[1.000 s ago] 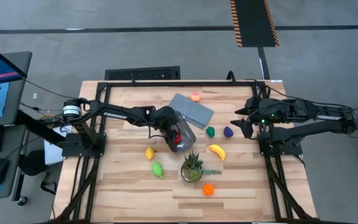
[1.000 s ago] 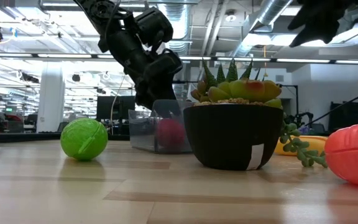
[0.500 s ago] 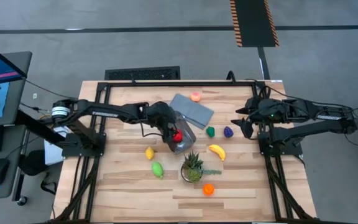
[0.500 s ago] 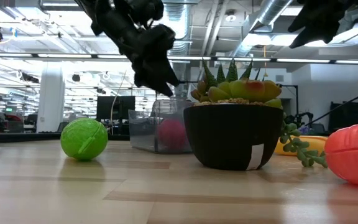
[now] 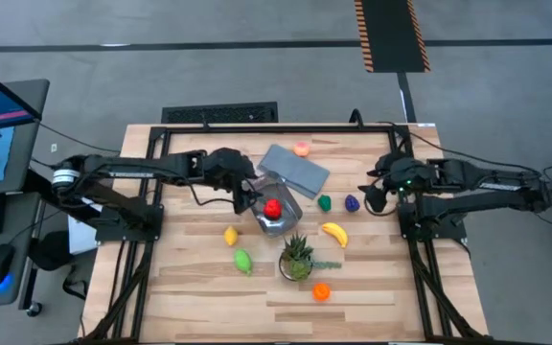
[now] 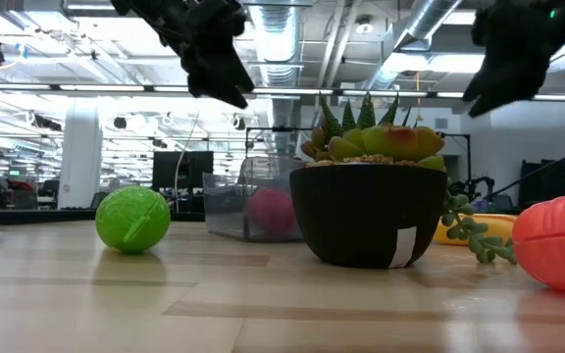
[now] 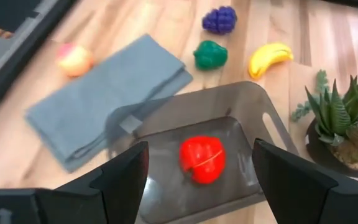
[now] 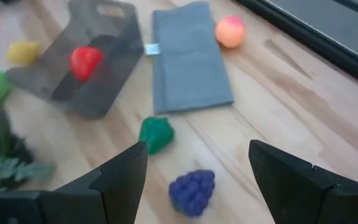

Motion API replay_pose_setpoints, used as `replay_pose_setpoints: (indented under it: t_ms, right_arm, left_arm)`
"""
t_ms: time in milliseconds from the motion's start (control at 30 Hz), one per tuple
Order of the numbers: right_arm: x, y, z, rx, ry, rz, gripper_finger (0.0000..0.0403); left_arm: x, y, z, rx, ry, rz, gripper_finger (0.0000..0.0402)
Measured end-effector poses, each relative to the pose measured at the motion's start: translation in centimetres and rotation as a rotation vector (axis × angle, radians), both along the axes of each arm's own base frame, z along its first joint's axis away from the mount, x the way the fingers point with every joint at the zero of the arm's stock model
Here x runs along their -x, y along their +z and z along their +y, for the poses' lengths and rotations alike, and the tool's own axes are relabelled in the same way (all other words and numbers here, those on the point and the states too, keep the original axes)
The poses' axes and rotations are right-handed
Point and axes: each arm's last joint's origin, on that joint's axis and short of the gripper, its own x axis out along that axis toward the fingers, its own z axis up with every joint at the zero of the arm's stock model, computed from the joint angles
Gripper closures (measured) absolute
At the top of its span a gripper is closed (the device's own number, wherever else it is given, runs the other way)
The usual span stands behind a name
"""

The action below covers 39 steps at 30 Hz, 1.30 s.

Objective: Pick and placing Produce into tupperware
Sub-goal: Put the pink peach into the black bin

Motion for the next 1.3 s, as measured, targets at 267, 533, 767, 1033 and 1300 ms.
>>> replay_pose_setpoints:
  t_ms: [267,533,767,1033,1300]
  right_arm:
    - [-0.8,-3.2,-2.5,0.017,-0.15,-0.148,0.01]
    - [-2.0,-4.6,-5.5,-0.042,-0.177,-0.243,0.01]
    - [-3.6,-5.5,-8.4,-0.131,-0.228,-0.315,0.01]
    - [-7.0,-5.6,-11.1,-0.16,-0.159,-0.231,0.01]
    - [-10.2,-4.5,-14.8,-0.11,-0.126,-0.192,0.01]
  left_arm:
    - [3.3,2.0,-0.2,-0.077,0.098,-0.073,0.0129]
    - [6.2,2.5,-0.7,-0.076,0.187,-0.132,0.0129]
    - [8.0,1.9,-1.3,-0.059,0.246,-0.161,0.0129]
    - [8.9,1.1,-1.7,-0.048,0.291,-0.167,0.0129]
    - [9.1,0.6,-1.8,-0.039,0.305,-0.134,0.0129]
